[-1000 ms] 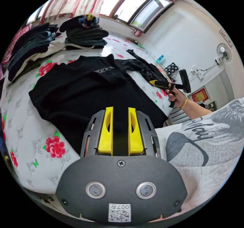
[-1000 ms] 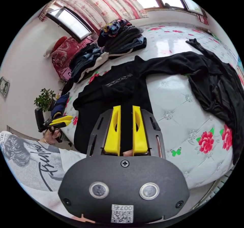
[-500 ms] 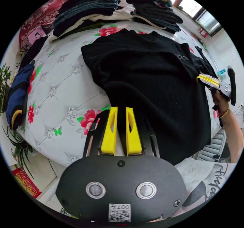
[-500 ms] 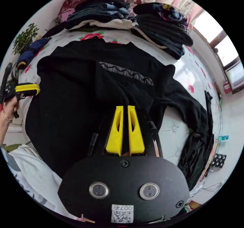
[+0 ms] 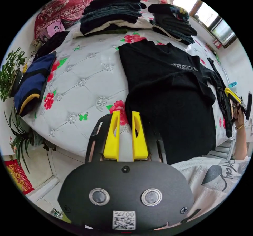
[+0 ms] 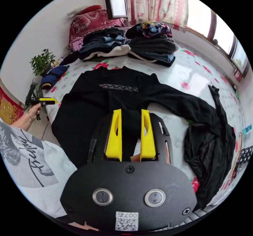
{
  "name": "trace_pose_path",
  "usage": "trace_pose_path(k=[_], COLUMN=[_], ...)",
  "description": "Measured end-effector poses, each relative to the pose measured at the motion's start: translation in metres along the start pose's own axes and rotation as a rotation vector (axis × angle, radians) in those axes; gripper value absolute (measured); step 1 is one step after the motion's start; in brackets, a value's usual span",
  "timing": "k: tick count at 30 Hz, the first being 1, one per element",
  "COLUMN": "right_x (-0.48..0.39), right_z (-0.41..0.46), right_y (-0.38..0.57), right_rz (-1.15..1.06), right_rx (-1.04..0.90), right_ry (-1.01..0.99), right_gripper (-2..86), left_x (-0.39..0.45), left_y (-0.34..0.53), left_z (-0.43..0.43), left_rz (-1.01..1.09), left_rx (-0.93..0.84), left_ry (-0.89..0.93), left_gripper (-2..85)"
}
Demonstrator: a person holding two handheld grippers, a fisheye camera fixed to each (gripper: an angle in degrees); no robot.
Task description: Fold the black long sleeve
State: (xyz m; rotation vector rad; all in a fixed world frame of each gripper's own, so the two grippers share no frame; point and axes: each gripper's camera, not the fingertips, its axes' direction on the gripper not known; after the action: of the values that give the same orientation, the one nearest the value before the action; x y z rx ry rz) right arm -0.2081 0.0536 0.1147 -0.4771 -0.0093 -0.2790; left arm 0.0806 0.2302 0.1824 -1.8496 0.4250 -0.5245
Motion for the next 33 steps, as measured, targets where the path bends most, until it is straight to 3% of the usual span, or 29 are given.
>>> trace_pose_path(k=[3, 8, 11, 16, 19, 23, 26, 33], right_x=[0.001, -0.022, -0.005, -0.002, 0.013, 0.076, 0.114, 0.111], right_z=[0.028, 0.093, 0.105, -0.001, -0.074, -0.098, -0.07, -0.044], right_y=[0.024, 0.02, -0.002, -0.038, -0.047, -0.051, -0.048, -0.005], right_rz=[0.088, 0.083, 0.074, -0.187, -0.276, -0.124, 0.019, 0.167], right_rx=[-0.048, -0.169, -0.228, -0.19, -0.268, -0.319, -0.35, -0.292], right_ry=[-0.015, 0.285, 0.287, 0.104, -0.039, -0.196, -0.122, -0.177], right_gripper=[8.6, 6.7, 3.0, 0.7, 0.5, 1.1, 2.5, 6.1], left_x=[0.021, 0.053, 0.055, 0.037, 0.024, 0.004, -0.011, -0.057], left_y=[-0.019, -0.058, -0.067, -0.056, -0.046, -0.043, -0.047, -0.032], left_z=[0.007, 0.054, 0.078, 0.071, 0.073, 0.08, 0.079, 0.05], left_rz=[0.108, 0.283, 0.337, 0.363, 0.398, 0.393, 0.361, 0.218], left_rx=[0.047, -0.025, -0.078, -0.043, -0.03, -0.033, -0.037, -0.015], left_ry=[0.015, -0.057, -0.132, -0.234, -0.308, -0.271, -0.235, -0.147], left_gripper=[9.0, 9.7, 7.3, 0.4, -0.3, -0.3, 0.1, 2.8])
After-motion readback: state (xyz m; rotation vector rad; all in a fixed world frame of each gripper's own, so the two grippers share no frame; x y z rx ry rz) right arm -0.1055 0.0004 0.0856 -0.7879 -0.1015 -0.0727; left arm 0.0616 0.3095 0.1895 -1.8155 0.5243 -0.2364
